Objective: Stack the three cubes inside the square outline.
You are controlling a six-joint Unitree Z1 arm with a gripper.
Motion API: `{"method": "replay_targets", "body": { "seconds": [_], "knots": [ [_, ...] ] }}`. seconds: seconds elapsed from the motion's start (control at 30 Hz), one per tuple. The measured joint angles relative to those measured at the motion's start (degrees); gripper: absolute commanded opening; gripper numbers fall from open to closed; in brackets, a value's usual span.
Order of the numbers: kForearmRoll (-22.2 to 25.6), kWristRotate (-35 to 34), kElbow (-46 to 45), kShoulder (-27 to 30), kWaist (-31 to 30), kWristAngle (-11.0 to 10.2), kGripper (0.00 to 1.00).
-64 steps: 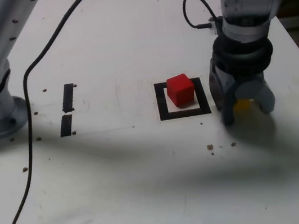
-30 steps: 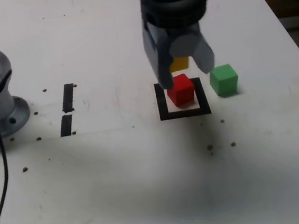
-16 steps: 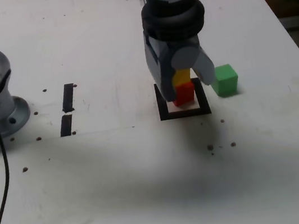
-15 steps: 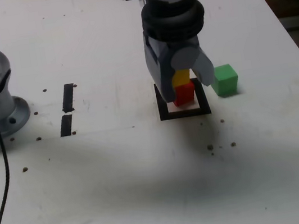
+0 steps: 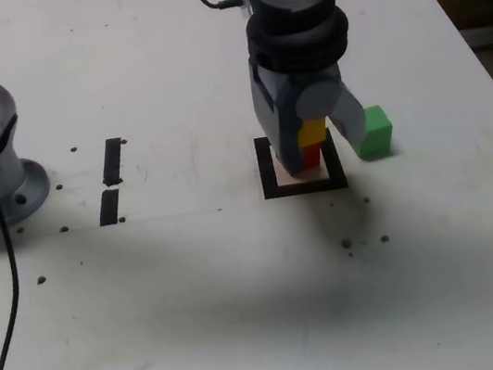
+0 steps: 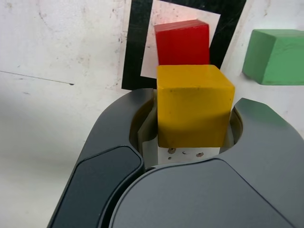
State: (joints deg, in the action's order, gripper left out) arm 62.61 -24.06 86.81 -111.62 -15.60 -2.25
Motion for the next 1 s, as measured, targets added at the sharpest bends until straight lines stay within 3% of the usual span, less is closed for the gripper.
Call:
{"method": "replay_targets", "body": {
  "seconds": [0.53, 1.0],
  "knots": [
    [-1.3, 0.31, -2.37, 1.3, 1.16, -1.49, 0.22],
    [-2.4, 0.32, -3.67, 1.29, 1.43, -1.78, 0.48]
  ]
}}
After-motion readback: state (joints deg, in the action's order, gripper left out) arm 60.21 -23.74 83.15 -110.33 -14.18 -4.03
